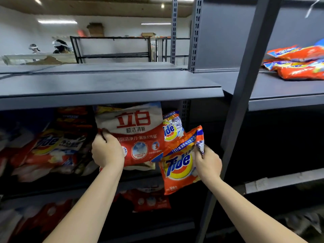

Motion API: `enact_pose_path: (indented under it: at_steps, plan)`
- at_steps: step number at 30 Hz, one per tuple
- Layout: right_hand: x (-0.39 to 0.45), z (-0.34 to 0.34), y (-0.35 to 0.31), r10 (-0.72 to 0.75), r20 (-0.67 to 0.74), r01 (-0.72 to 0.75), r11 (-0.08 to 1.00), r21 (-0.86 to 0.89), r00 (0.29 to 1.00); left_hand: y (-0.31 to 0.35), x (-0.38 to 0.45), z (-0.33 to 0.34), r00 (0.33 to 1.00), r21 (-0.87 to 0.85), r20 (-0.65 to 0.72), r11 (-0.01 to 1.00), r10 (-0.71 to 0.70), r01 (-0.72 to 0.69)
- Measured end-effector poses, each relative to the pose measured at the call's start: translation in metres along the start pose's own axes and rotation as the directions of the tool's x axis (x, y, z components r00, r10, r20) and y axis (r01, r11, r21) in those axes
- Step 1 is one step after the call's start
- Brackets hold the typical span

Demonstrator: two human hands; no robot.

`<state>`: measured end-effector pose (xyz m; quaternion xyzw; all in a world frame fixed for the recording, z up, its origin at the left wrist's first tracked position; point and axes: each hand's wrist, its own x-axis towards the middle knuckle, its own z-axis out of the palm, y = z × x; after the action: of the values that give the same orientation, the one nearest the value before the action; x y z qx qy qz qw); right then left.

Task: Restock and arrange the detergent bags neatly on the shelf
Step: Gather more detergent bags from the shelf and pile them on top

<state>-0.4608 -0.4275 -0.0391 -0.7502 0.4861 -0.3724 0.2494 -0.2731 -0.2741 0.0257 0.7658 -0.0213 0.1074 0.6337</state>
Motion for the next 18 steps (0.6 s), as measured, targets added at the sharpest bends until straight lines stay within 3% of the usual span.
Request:
enact_pose_path:
  at_steps: [5,9,13,18]
  plan:
    - [-0.043,-0.052,0.007,-0.050,-0.201,0.062,0.997,0.056,0.978,0.009,-0.036,-0.026,0.997,-0.118,0.071,0.993,0.015,-0.006]
    - [-0.074,-0.099,0.019,-0.024,-0.340,0.052,0.996,0.075,0.940,0.019,-0.076,-0.037,0.977,-0.302,0.213,0.949,-0.029,0.094]
    - [-0.088,-0.147,0.035,0.083,-0.481,-0.058,0.996,0.067,0.873,0.042,-0.118,-0.039,0.951,-0.425,0.310,0.895,0.000,0.138]
    - [-0.083,-0.211,0.059,0.195,-0.628,-0.112,0.979,0.169,0.753,0.065,-0.165,-0.028,0.922,-0.497,0.371,0.862,0.111,0.096]
